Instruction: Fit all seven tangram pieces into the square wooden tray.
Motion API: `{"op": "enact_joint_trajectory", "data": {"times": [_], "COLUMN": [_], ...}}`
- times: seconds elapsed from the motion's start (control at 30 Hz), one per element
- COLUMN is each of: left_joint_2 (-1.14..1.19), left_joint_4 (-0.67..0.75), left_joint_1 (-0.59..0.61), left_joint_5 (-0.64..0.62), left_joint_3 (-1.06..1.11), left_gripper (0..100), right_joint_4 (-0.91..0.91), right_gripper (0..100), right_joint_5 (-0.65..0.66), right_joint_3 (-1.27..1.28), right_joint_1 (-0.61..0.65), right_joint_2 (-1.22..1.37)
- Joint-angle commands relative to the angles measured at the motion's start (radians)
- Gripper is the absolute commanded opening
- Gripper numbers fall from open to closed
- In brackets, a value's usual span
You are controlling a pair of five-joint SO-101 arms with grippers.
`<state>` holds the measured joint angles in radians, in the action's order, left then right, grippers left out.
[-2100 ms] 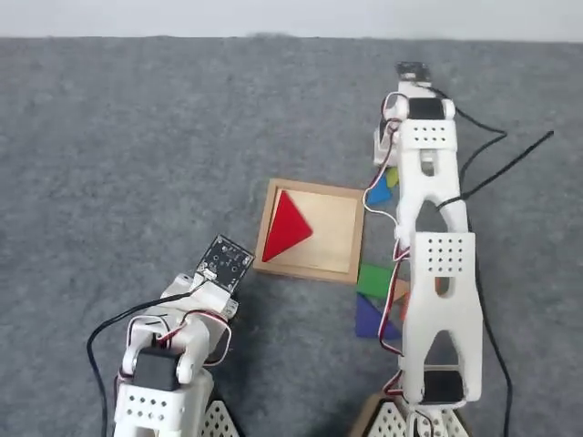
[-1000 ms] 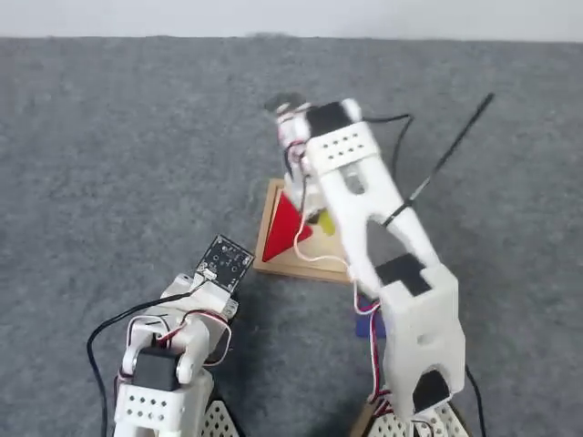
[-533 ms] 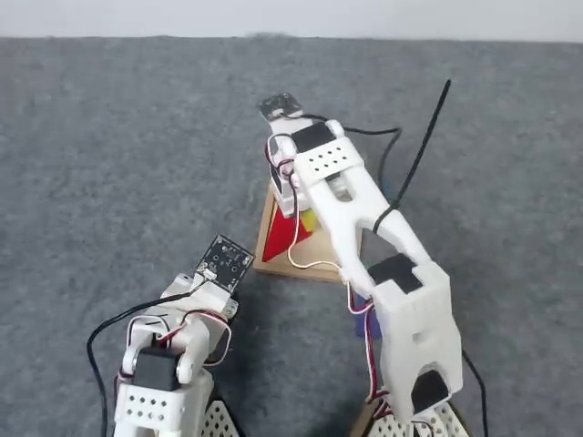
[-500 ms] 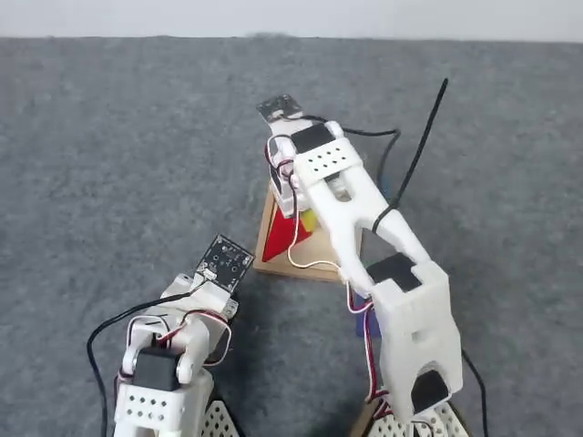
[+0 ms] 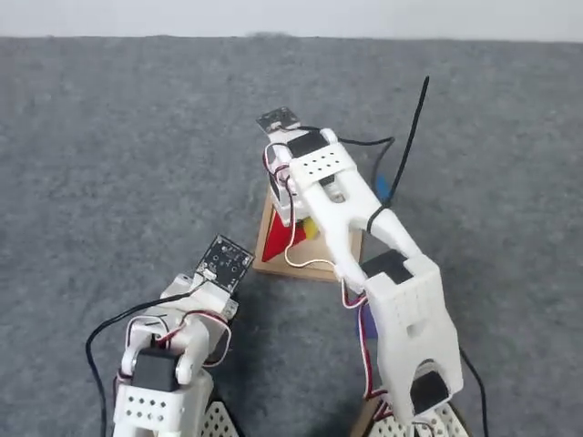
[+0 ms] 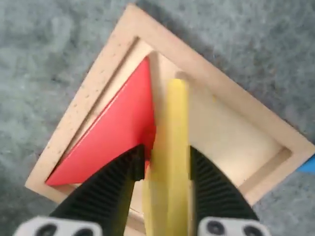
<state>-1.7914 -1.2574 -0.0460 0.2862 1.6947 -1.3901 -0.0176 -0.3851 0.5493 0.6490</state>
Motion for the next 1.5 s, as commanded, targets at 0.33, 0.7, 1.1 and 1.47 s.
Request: {"op": "enact_joint_trajectory", "data": {"times": [0.33,0.7,1.1,1.47], "left_joint_2": [-0.011,-0.011,-0.011,-0.011], "left_joint_4": [0.002,0.002,0.002,0.002], "left_joint_1": [0.006,0.006,0.006,0.006], "left_joint_5": [0.009,0.009,0.009,0.009], "left_joint_3": [-0.012,-0.012,-0.012,-0.012], "left_gripper": [10,10,10,10], "right_joint_4": [-0.008,-0.283,0.427,0.437], "right_gripper": [19.5,0.6,0.7,0.7], "right_joint_5": [0.173,0.216,0.261,0.262], "right_joint_3": [-0.212,-0.272,0.953,0.901], "right_joint_1": [-0.180,-0.292,-0.265,-0.288], "right_joint_2": [-0.018,-0.245,-0.845,-0.641]}}
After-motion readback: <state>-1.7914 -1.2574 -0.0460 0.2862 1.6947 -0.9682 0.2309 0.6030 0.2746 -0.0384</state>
